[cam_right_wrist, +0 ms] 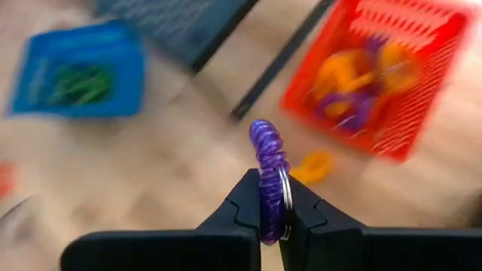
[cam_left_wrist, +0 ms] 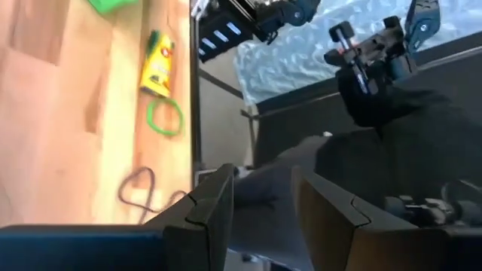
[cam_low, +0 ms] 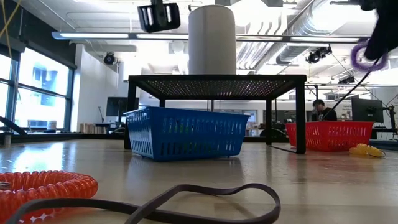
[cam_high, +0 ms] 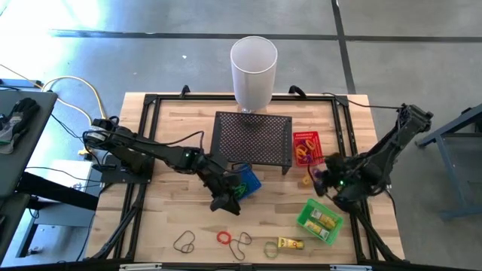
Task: Pick & Place Office Desk Supplies
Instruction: Put the violet spring keychain into the red bin
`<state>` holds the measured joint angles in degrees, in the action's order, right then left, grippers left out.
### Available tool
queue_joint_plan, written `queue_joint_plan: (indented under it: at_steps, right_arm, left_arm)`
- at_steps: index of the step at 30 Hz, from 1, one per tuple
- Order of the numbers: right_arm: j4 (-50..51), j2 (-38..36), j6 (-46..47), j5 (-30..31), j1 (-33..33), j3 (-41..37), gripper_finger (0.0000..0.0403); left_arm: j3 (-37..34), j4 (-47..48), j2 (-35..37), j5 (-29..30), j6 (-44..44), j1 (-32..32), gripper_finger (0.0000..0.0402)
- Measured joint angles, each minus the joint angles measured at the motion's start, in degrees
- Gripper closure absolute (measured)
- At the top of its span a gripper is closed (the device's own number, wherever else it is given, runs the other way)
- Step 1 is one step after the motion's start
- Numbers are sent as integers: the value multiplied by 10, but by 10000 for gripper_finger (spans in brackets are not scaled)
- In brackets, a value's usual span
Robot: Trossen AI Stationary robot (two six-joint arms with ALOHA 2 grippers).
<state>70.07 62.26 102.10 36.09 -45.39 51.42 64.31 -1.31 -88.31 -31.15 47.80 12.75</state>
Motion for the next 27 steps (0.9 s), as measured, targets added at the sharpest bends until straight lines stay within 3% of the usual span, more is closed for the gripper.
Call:
queue_joint_plan:
  at_steps: [7,14,22,27]
  right_arm:
    - [77,30,5,30,68,0,394]
    - [66,29,-19,9,182,-50,394]
    - [-168,0,-190,-21,272,-152,394]
    - [-183,13,-214,-50,340,-178,394]
  left_arm:
    - [0,-2,0,77,-30,5,270]
    - [0,-10,0,88,-33,9,270]
    - [0,-7,0,87,-43,14,270]
    - [0,-3,0,85,-45,12,270]
